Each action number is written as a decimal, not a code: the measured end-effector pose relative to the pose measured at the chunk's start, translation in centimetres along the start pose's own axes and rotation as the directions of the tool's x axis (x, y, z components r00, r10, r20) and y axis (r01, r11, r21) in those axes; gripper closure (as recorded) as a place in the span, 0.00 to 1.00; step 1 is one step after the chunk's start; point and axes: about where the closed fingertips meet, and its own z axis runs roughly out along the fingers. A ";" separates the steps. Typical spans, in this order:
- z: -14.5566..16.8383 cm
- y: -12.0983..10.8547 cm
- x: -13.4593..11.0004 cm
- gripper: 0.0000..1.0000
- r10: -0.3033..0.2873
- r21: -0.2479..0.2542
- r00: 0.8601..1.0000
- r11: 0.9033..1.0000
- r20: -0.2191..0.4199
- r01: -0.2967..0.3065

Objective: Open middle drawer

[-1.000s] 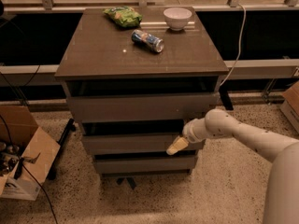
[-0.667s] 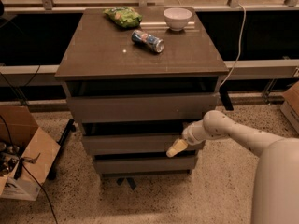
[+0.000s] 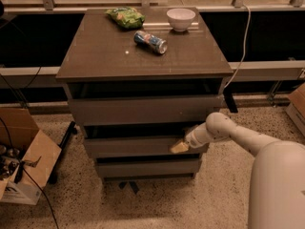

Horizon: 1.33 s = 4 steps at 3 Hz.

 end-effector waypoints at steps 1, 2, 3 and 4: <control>-0.3 0.0 -0.2 0.65 0.000 0.000 1.000 1.000 0.000 0.000; -0.8 0.1 -0.6 0.89 0.000 0.000 1.000 1.000 0.000 0.000; -0.9 0.1 -0.7 1.00 0.000 0.000 1.000 1.000 0.000 0.000; -0.9 0.1 -0.7 1.00 0.000 0.000 1.000 1.000 0.000 0.000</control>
Offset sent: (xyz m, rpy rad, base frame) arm -0.0357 -0.0482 0.0397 -0.0202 -0.0047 -0.0242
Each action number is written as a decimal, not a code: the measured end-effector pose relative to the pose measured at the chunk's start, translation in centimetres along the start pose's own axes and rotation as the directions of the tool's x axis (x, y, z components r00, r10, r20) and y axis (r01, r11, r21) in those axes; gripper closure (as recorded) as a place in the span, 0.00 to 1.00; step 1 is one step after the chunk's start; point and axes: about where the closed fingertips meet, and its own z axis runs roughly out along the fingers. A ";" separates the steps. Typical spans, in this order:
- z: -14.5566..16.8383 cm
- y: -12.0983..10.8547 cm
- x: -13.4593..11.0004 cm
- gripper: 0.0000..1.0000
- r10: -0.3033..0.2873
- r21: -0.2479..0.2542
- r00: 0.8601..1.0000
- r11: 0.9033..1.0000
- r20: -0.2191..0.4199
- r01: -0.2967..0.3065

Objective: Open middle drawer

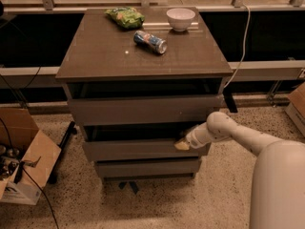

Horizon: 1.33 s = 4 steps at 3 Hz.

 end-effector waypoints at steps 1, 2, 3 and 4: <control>-2.1 1.1 1.4 0.74 0.003 -0.025 0.999 1.000 -0.050 -0.004; -2.1 1.2 1.6 0.43 -0.002 -0.030 0.998 1.000 -0.070 0.000; -2.1 1.5 2.3 0.20 -0.019 -0.050 0.990 0.999 -0.138 0.012; -2.2 1.6 2.4 0.00 -0.017 -0.050 0.990 0.999 -0.141 0.010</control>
Offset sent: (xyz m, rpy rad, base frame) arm -0.0224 -0.0152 0.0081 -0.0309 0.0436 0.0157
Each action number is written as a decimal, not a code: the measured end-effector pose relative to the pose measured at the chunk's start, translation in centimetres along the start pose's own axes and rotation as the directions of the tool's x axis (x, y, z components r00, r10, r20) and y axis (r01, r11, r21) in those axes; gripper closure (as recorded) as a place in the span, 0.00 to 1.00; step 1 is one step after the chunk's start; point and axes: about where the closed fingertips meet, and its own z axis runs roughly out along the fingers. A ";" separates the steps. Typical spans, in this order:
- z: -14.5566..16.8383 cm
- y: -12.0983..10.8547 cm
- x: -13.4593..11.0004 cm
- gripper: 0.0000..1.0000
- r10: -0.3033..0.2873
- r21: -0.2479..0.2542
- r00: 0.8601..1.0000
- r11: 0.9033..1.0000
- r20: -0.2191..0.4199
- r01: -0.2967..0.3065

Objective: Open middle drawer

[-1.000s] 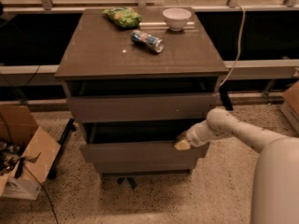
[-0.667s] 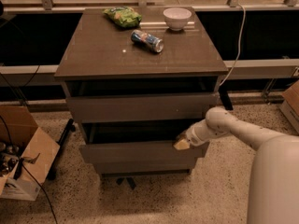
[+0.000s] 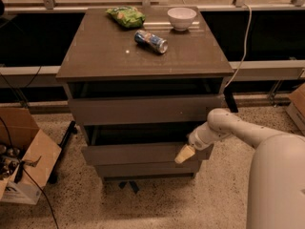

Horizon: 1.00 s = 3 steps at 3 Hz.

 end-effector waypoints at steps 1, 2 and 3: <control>-0.1 2.7 4.1 0.03 0.092 -0.047 0.995 0.994 -0.035 -0.094; -0.2 2.6 4.0 0.19 0.092 -0.047 0.995 0.994 -0.034 -0.094; -0.3 2.6 4.0 0.50 0.092 -0.047 0.995 0.994 -0.034 -0.094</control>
Offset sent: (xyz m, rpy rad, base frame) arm -0.1384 -0.0551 -0.0430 0.1141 0.2862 -0.1436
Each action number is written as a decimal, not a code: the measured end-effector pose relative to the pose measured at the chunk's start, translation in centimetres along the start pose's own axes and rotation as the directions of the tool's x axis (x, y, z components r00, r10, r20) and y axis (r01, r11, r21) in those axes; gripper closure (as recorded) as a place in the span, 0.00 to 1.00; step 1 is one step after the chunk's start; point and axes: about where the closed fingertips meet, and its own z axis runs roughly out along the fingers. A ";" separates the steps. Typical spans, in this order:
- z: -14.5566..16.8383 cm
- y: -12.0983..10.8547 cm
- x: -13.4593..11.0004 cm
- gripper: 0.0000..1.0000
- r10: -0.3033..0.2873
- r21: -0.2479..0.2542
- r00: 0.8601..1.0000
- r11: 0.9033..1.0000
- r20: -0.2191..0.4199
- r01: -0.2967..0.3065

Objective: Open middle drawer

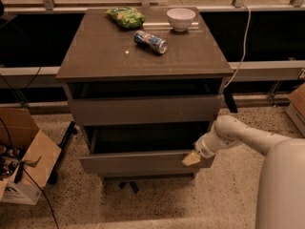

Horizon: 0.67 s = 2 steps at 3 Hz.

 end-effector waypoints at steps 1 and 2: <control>0.0 0.0 0.0 0.73 0.000 0.000 1.000 1.000 0.000 0.000; -0.1 0.0 -0.1 0.96 0.000 0.000 1.000 1.000 0.000 0.000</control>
Offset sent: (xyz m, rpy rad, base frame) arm -0.1837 -0.0529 -0.0038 0.0559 0.1935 -0.1392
